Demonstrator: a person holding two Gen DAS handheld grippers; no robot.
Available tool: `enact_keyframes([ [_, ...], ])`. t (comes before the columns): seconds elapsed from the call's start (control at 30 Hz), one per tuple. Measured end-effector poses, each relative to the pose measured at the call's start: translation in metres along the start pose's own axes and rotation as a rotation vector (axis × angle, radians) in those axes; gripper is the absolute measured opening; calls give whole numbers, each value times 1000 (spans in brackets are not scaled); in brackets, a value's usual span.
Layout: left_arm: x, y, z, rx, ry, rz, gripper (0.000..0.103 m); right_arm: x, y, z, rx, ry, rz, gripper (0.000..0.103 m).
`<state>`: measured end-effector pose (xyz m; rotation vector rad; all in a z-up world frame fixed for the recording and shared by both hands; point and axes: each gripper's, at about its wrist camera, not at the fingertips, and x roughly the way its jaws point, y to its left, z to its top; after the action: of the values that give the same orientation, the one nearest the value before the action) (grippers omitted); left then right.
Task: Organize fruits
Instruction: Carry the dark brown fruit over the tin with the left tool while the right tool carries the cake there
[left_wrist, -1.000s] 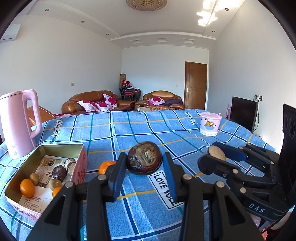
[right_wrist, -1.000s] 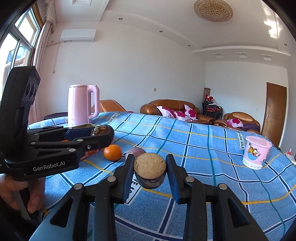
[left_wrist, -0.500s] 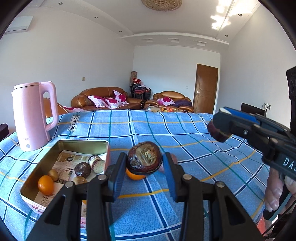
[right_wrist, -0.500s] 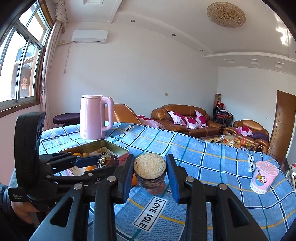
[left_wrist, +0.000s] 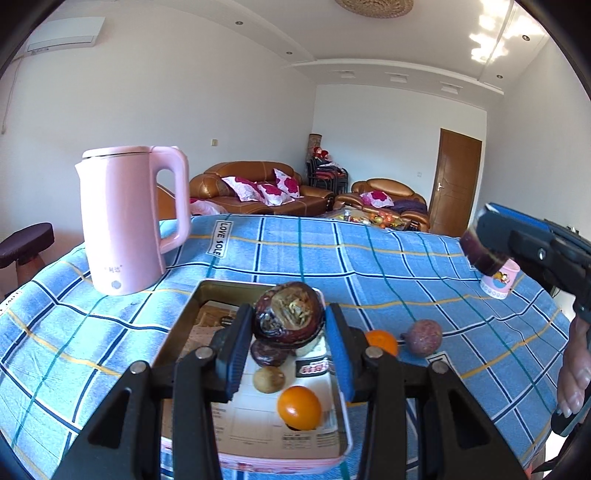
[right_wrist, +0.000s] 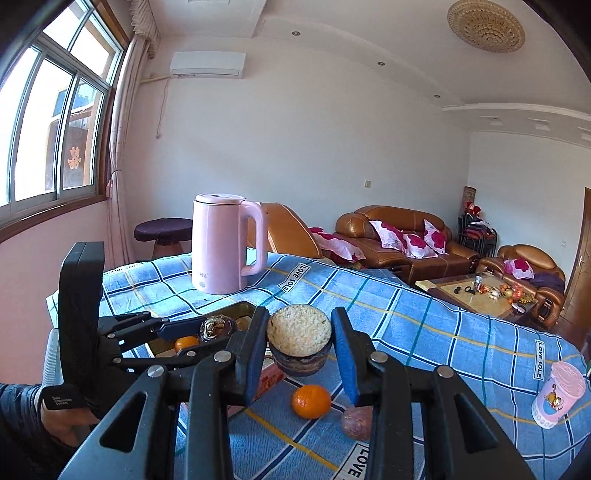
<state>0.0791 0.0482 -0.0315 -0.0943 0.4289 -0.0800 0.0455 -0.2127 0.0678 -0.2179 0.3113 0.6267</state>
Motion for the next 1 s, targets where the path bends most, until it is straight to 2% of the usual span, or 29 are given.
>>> enact_keyframes([
  [0.33,11,44,8,-29,43,86,42,43,15,-1,-10,48,55,37],
  [1.0,40,48,1,25,163,103,42,118,36,-34,31,187,129,37],
])
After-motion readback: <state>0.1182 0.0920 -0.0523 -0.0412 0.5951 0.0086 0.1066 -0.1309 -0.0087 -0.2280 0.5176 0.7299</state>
